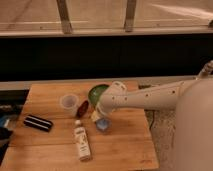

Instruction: Place the white sponge in the ceramic cup

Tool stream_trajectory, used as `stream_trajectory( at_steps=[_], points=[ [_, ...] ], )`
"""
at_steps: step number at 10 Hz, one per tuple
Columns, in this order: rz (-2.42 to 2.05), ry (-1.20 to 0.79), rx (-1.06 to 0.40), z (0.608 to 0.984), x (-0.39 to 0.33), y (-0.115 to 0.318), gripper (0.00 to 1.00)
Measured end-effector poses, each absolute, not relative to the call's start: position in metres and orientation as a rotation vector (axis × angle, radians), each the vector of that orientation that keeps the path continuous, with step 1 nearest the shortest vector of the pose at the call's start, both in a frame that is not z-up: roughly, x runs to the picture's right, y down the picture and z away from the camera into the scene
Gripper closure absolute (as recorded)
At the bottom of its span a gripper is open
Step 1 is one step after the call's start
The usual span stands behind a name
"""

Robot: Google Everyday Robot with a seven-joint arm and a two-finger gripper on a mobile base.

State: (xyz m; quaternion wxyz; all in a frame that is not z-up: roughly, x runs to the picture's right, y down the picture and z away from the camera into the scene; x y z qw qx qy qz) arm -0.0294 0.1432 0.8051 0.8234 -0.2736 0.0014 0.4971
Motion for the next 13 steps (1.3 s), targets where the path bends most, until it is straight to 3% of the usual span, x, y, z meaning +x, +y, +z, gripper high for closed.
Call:
stream_trajectory(
  at_steps=[5,13],
  points=[
    [1.122,-0.138,-0.408,0.751,-0.019,0.067,0.92],
    [1.097,-0.311,-0.260,0.739,-0.078,-0.028,0.92]
  ],
)
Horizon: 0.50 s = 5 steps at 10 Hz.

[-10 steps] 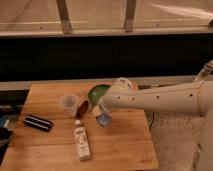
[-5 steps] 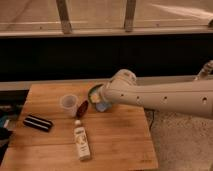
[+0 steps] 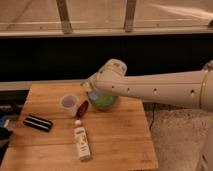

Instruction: Place the white sponge in the ceramic cup

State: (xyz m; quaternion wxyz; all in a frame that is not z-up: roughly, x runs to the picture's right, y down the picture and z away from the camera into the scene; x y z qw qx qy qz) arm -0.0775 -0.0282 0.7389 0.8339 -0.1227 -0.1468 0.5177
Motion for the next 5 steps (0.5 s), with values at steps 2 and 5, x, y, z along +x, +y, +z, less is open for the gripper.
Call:
stream_trajectory(
  at_steps=[2,5],
  points=[
    [1.060,-0.347,-0.261,0.738,-0.095,-0.041,0.92],
    [0.999,-0.393,-0.297,0.742,-0.132,-0.045,0.92]
  ],
)
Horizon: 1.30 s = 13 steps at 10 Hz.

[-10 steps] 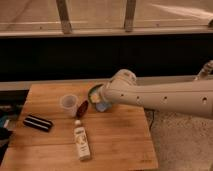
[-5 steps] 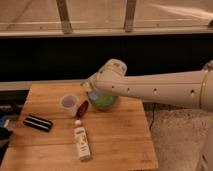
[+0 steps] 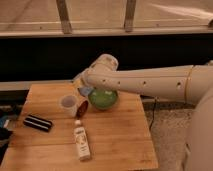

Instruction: Place the white sponge in the ceramic cup

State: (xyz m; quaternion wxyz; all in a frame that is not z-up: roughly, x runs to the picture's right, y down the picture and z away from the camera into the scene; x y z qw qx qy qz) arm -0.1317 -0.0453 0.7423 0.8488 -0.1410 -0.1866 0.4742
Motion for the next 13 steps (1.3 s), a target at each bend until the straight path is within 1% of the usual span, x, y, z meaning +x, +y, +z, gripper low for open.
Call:
stream_trajectory(
  at_steps=[5,13],
  points=[
    [0.924,-0.451,-0.352,0.749,-0.177,-0.046,0.92],
    [0.882,-0.538,-0.469,0.765,-0.226,-0.024,0.92]
  ],
)
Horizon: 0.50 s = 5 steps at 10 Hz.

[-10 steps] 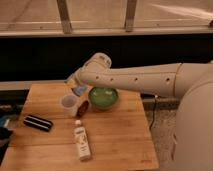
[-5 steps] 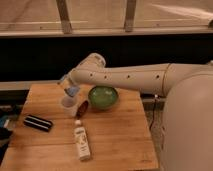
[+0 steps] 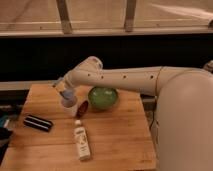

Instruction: Place the white sponge in the ceramic cup

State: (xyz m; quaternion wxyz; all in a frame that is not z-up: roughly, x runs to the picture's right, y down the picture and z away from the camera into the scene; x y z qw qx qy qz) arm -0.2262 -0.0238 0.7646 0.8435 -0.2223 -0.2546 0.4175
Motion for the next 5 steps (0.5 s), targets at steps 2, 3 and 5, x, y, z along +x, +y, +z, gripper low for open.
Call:
stream_trajectory(
  at_steps=[2,3,5],
  points=[
    [0.883,-0.546,-0.491,0.768,-0.232,-0.017,0.92],
    [0.887,-0.548,-0.505,0.772,-0.234,-0.012,0.92],
    [0.894,-0.551,-0.518,0.779,-0.235,-0.004,0.92]
  ],
)
